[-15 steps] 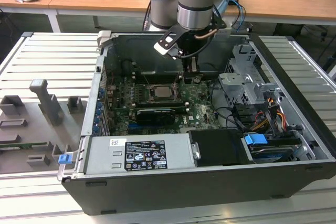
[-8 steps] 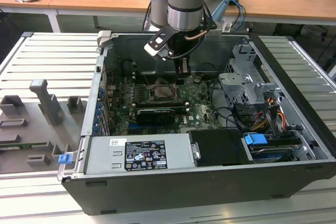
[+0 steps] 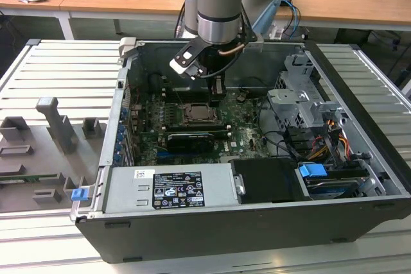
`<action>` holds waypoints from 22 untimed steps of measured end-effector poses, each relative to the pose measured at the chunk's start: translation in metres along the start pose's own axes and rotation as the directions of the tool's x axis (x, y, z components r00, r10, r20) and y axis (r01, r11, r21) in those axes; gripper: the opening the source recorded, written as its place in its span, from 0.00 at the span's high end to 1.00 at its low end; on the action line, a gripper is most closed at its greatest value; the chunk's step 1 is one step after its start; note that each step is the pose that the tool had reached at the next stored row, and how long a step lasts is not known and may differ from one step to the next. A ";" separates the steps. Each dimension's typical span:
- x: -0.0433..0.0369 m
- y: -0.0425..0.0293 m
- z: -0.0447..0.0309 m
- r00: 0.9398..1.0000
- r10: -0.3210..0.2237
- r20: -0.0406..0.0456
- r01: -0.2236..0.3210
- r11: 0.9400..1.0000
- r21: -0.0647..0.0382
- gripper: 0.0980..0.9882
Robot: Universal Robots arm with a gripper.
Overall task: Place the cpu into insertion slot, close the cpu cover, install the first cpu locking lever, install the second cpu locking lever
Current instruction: 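Close the cpu cover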
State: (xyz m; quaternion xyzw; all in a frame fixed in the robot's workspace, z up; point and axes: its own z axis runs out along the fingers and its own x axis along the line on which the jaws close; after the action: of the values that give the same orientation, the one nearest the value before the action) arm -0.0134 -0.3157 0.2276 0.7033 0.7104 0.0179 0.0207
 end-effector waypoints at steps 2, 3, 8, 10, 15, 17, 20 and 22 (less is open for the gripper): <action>0.0002 -0.0097 0.0005 1.000 0.000 0.000 0.000 1.000 0.000 0.99; 0.0003 -0.0136 0.0019 1.000 -0.001 0.000 0.001 1.000 0.000 0.99; 0.0004 -0.0277 0.0099 1.000 -0.024 -0.003 0.024 1.000 0.000 0.99; 0.0005 -0.0319 0.0104 1.000 -0.025 -0.003 0.025 1.000 0.000 0.99; 0.0006 -0.0389 0.0124 0.999 -0.038 -0.004 0.038 0.999 0.000 0.99; 0.0006 -0.0422 0.0143 0.999 -0.044 -0.004 0.044 0.999 0.000 0.99; 0.0007 -0.0455 0.0189 0.999 -0.049 -0.005 0.049 0.999 0.000 0.99; 0.0006 -0.0456 0.0196 0.999 -0.050 -0.004 0.050 0.999 0.000 0.99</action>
State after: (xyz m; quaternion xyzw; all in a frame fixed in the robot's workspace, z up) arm -0.0579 -0.3156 0.2055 0.6854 0.7276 0.0190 0.0196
